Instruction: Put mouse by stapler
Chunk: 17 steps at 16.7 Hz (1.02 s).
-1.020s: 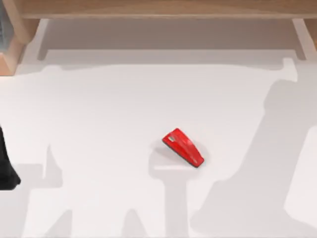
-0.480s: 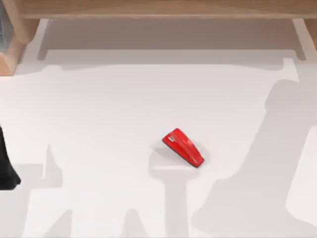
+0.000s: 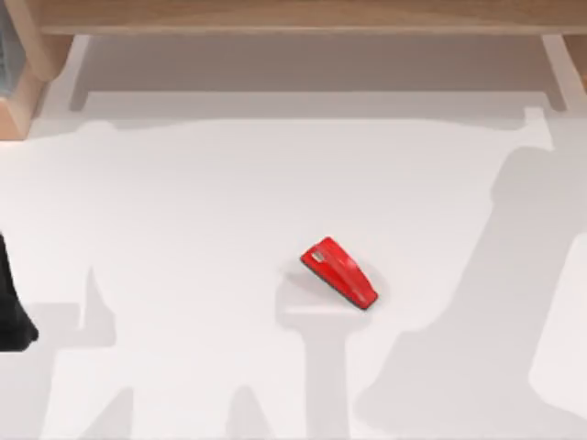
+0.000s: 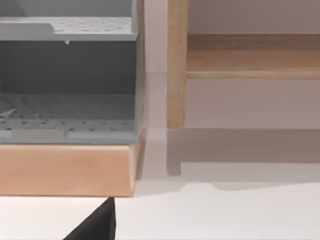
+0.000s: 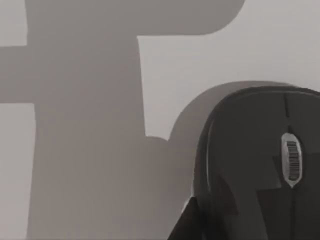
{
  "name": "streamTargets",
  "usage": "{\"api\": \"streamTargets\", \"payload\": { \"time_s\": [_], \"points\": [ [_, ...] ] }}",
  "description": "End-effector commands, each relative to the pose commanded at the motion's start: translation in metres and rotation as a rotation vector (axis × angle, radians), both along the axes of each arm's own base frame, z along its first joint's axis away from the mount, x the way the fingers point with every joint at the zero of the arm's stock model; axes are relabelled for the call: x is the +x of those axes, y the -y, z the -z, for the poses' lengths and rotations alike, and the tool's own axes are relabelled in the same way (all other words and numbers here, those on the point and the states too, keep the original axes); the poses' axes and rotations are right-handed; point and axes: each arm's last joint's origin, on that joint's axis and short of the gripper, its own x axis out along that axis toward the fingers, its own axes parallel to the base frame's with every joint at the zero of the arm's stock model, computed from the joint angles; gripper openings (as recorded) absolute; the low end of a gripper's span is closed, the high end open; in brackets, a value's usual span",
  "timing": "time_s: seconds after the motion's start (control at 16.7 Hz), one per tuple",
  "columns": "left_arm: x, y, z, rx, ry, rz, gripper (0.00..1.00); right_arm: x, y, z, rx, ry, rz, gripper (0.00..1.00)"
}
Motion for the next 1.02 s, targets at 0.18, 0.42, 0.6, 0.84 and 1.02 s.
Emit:
{"api": "streamTargets", "payload": {
  "time_s": [0.18,0.42,0.6,0.84,1.02],
  "points": [
    [0.000,0.000,0.000,0.000,0.000,0.000,1.00,0.000,0.000,0.000,0.000,0.000,0.000,0.00],
    [0.000,0.000,0.000,0.000,0.000,0.000,1.00,0.000,0.000,0.000,0.000,0.000,0.000,0.00],
    [0.000,0.000,0.000,0.000,0.000,0.000,1.00,0.000,0.001,-0.001,0.000,0.001,0.004,0.00],
    [0.000,0.000,0.000,0.000,0.000,0.000,1.00,-0.009,0.003,-0.026,-0.017,0.017,0.016,0.00],
    [0.000,0.000,0.000,0.000,0.000,0.000,1.00,-0.021,-0.001,-0.057,-0.039,0.043,0.028,0.00]
  ]
}}
